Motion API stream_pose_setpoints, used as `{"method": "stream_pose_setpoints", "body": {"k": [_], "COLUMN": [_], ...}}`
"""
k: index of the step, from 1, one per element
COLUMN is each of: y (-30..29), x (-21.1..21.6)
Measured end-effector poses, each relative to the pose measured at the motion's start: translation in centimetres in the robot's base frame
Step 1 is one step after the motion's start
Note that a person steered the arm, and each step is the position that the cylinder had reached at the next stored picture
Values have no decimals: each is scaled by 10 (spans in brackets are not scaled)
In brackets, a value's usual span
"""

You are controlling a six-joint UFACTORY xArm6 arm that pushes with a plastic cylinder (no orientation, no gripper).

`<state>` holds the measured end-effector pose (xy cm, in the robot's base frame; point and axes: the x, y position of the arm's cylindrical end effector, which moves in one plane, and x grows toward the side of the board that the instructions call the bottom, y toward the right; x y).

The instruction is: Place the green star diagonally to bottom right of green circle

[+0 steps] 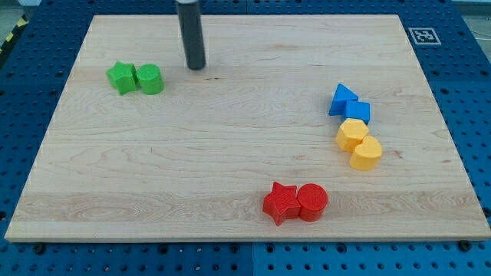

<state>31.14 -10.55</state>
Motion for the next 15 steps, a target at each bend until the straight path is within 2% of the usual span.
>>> {"method": "stream_pose_setpoints", "body": {"k": [1,2,3,5,6,7,8,9,10,11,12,13,14,15], "y": [-62,-117,-119,-49,-62,-134,-158,-141,-89,-31,16,13,-18,-14], "x": [-16,7,45,142,150,138,92,64,74,119,186,181,140,106]}}
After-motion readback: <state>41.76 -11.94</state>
